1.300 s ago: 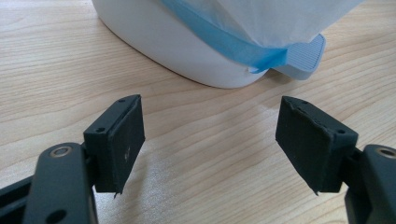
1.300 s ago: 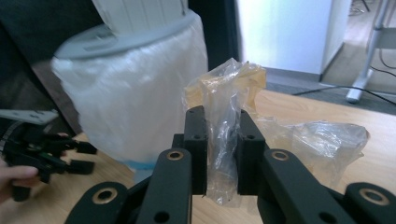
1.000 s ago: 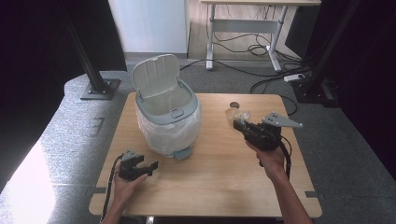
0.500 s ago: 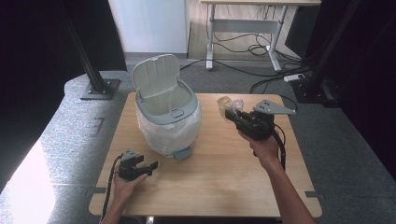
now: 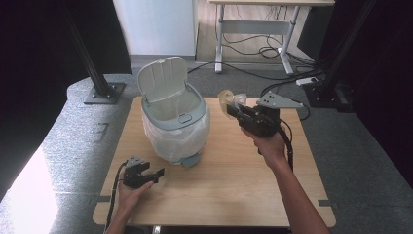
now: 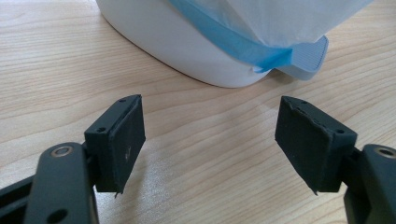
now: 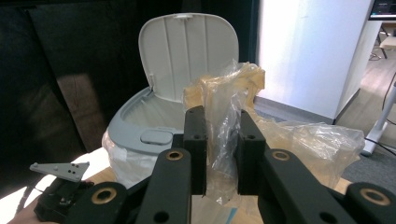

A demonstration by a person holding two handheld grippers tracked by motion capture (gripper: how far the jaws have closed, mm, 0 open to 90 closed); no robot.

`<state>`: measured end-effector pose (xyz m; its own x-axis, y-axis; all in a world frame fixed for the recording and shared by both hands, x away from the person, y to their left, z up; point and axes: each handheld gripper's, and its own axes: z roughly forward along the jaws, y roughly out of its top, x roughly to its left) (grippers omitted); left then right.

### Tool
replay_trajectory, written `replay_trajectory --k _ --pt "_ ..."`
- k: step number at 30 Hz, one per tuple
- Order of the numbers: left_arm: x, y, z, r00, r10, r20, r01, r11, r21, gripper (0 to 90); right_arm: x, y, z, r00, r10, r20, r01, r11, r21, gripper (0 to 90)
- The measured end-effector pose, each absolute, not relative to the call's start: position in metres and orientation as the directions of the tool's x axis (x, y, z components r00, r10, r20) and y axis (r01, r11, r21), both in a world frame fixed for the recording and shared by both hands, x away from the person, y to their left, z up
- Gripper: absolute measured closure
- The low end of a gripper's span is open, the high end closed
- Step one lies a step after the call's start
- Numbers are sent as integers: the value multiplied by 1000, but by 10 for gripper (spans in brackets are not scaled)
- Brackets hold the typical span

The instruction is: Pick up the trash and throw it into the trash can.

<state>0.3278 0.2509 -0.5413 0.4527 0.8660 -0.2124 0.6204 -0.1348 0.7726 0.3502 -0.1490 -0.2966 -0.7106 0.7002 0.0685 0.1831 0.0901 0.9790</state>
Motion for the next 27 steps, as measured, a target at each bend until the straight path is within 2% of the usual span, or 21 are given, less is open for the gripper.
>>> replay_trajectory --k 27 --pt "328 249 -542 461 861 -214 620 -141 772 240 370 -110 -284 -737 674 55 175 112 978 782"
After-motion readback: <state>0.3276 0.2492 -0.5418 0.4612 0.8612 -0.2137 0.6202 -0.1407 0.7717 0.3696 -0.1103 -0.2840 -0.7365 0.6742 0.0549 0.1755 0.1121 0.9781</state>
